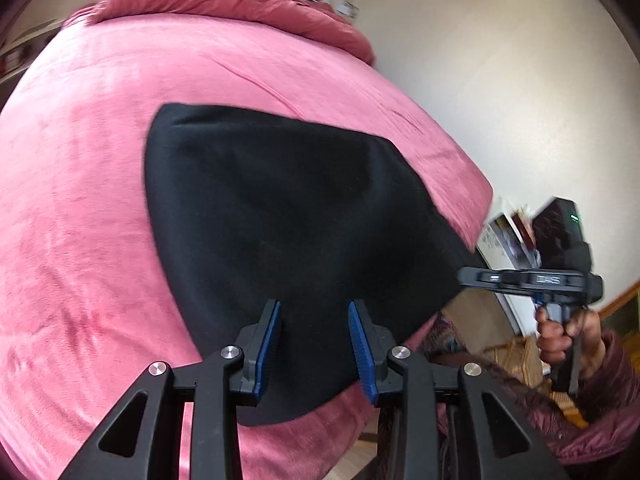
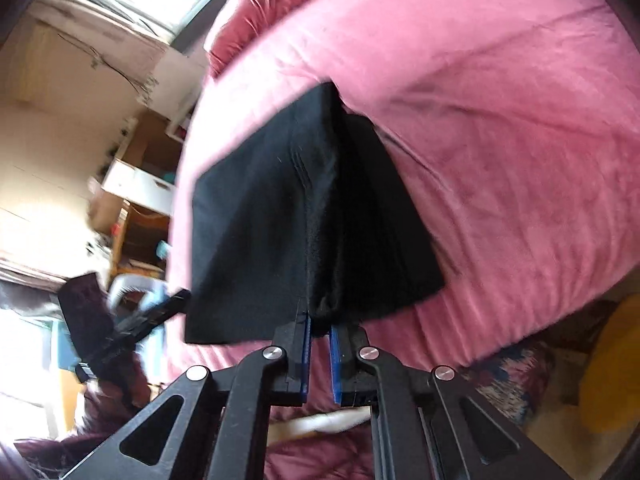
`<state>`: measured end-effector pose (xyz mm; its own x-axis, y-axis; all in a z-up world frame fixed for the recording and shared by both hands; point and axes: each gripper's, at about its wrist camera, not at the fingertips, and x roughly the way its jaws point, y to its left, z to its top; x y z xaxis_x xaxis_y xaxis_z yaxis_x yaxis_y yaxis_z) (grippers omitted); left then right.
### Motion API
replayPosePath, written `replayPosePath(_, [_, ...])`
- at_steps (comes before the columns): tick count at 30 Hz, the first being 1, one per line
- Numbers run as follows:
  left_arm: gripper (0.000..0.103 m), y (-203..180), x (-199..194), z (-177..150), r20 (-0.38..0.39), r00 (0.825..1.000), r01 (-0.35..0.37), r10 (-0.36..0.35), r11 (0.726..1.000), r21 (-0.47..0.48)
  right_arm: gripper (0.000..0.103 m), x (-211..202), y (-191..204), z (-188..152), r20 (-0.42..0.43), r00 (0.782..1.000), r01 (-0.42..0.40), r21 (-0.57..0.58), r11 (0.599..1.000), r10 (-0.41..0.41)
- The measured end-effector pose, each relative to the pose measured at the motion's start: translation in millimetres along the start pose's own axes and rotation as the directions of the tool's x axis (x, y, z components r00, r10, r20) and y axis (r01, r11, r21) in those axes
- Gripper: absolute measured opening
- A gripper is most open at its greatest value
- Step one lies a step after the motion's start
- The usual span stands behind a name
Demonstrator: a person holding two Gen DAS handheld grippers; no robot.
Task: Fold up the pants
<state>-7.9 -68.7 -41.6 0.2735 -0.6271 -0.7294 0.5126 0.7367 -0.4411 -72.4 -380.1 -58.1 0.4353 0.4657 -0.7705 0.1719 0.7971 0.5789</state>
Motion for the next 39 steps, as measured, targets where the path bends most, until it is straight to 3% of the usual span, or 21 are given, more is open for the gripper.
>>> replayPosePath(3, [0.035,-6.6,14.5,-2.5,-0.058,0.998,-0.024,0.026,0.999,0.039,0.008,26.5,-13.3,-3.2,-0.042,0.995,0.096,0.005,0.995,-0.096])
replayPosePath(5, [0.035,-7.0,23.5,-2.7,-0.076,0.996,-0.045,0.048,0.998,0.043,0.007,37.5,-18.2,-0.9,-0.046,0.994,0.098,0.032,0.995,-0.096])
replayPosePath(9, [0.035,-13.9,29.7,-1.0,-0.081,0.993,-0.078,0.083,0.995,0.056,0.009,43.3,-9.3,2.2,-0.069,0.989,0.131,-0.022,0.991,-0.133])
replayPosePath(12, [0.035,-17.4,23.5,-0.7,-0.041,0.996,-0.077,0.08,0.994,0.073,0.022,27.4,0.7,5.9,-0.068,0.992,0.103,-0.059,0.993,-0.107])
replayPosePath(15, [0.035,-19.1,15.8,0.9,0.0,0.999,-0.051,0.051,0.997,0.066,0.029,6.9,9.9,15.3,-0.015,0.988,0.15,-0.113,0.982,-0.153])
replayPosePath(18, [0.035,-26.9,14.7,2.9,0.019,0.999,-0.044,0.042,0.994,0.096,0.033,-4.5,20.2,36.2,0.054,0.988,0.15,-0.121,0.981,-0.145])
replayPosePath(20, [0.035,-34.1,18.3,2.7,0.013,0.999,-0.031,0.03,0.992,0.123,0.051,-4.5,26.2,54.9,0.107,0.983,0.158,-0.113,0.981,-0.146])
replayPosePath(21, [0.035,-37.6,21.1,2.3,0.006,1.0,-0.031,0.03,0.99,0.138,0.054,-0.2,28.6,68.8,0.13,0.98,0.165,-0.101,0.981,-0.151])
replayPosePath(25, [0.035,-52.2,37.7,-2.3,-0.044,0.997,-0.046,0.057,0.974,0.222,0.055,29.5,29.1,113.8,0.149,0.972,0.191,-0.046,0.981,-0.182])
replayPosePath(27, [0.035,-56.1,48.5,-6.1,-0.078,0.995,-0.045,0.066,0.97,0.239,0.043,49.6,27.7,132.2,0.124,0.976,0.182,-0.017,0.983,-0.179])
replayPosePath(28, [0.035,-57.5,53.3,-8.7,-0.093,0.993,-0.046,0.071,0.968,0.246,0.007,54.6,27.7,134.8,0.116,0.978,0.178,-0.026,0.984,-0.173])
replayPosePath(31, [0.035,-57.8,67.8,-17.1,-0.134,0.987,-0.058,0.094,0.965,0.257,0.005,70.3,39.7,138.6,0.098,0.967,0.245,-0.099,0.965,-0.235])
replayPosePath(35, [0.035,-57.5,77.9,-20.1,-0.132,0.986,-0.061,0.097,0.966,0.251,0.004,92.0,28.8,136.7,0.072,0.943,0.333,-0.139,0.933,-0.326])
replayPosePath(39, [0.036,-58.2,67.6,-15.7,-0.107,0.99,-0.06,0.088,0.97,0.236,0.005,95.8,25.5,136.7,0.074,0.945,0.326,-0.128,0.937,-0.319])
